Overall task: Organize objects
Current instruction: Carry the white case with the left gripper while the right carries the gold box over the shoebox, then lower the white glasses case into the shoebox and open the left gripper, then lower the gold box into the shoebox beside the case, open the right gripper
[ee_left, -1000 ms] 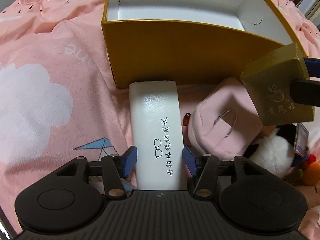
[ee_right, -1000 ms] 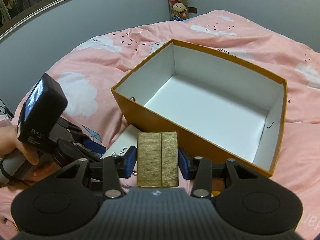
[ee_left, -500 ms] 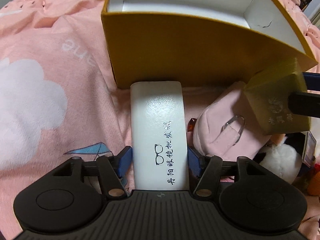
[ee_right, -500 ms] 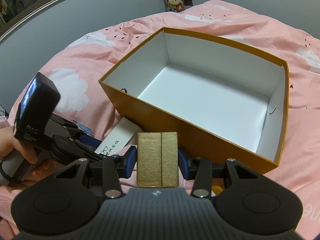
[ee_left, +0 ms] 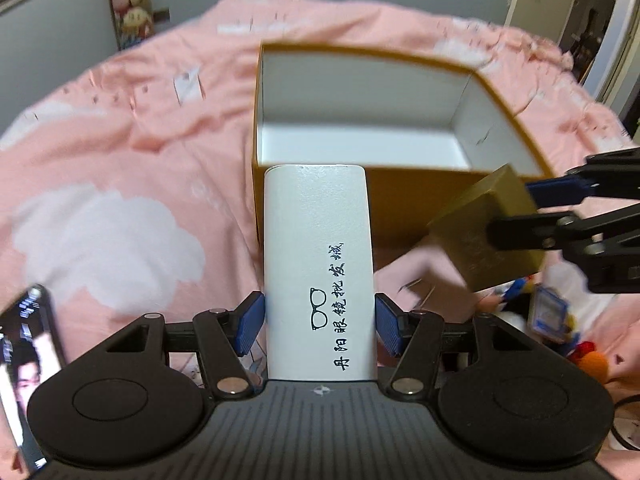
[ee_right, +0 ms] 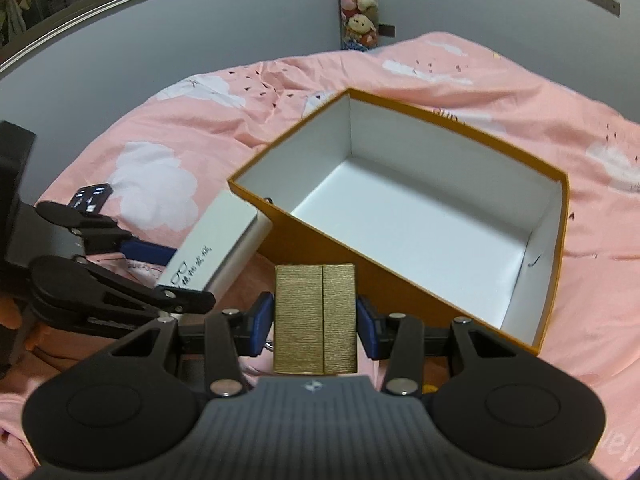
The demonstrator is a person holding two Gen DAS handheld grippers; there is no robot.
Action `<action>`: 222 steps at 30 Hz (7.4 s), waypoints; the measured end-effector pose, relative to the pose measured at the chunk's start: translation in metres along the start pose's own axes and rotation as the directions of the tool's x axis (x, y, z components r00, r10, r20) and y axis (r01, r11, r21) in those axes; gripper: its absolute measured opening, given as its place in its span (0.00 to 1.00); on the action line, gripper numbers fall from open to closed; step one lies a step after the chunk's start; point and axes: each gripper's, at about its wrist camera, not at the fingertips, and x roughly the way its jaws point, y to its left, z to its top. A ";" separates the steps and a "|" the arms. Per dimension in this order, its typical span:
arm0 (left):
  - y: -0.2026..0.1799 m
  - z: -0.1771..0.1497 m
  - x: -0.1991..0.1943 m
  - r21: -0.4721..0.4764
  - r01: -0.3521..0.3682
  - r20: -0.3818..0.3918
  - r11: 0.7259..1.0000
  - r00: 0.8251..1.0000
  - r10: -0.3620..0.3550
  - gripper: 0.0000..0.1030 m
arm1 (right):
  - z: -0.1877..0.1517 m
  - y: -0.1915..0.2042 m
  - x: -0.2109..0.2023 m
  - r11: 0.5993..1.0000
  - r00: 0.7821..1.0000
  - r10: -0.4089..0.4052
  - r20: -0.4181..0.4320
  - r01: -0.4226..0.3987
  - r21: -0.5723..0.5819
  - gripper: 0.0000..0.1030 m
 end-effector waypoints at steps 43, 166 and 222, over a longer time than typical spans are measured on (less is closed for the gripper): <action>-0.015 0.149 0.128 0.059 0.066 -0.018 0.996 0.998 -0.065 0.65 | 0.075 -0.098 0.083 0.989 0.988 -0.148 -0.037 0.149 0.007 0.45; 0.092 0.104 0.085 -0.282 0.089 -0.016 0.955 0.995 -0.097 0.56 | 0.118 -0.034 0.181 0.782 0.824 0.460 -0.331 -0.552 -0.289 0.45; 0.051 0.060 0.020 -0.208 0.017 0.177 0.978 0.984 0.020 0.58 | 0.082 -0.023 0.127 0.985 0.973 0.143 -0.184 -0.158 -0.072 0.20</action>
